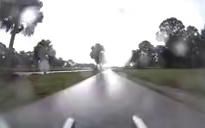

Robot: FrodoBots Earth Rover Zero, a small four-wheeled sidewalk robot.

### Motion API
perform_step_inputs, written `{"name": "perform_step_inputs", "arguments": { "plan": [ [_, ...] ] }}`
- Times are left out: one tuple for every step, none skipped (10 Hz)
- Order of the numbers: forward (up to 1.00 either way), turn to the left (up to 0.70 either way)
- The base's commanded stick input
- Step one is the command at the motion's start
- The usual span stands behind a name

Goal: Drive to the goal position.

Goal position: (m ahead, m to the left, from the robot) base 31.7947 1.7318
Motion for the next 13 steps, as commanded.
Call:
{"name": "perform_step_inputs", "arguments": {
  "plan": [
    [1.00,-0.31],
    [1.00,-0.09],
    [1.00,0.00],
    [1.00,-0.28],
    [1.00,-0.36],
    [1.00,-0.29],
    [1.00,-0.15],
    [1.00,-0.01],
    [1.00,0.00],
    [1.00,0.00],
    [1.00,0.00],
    [1.00,0.00],
    [1.00,0.00]
  ]
}}
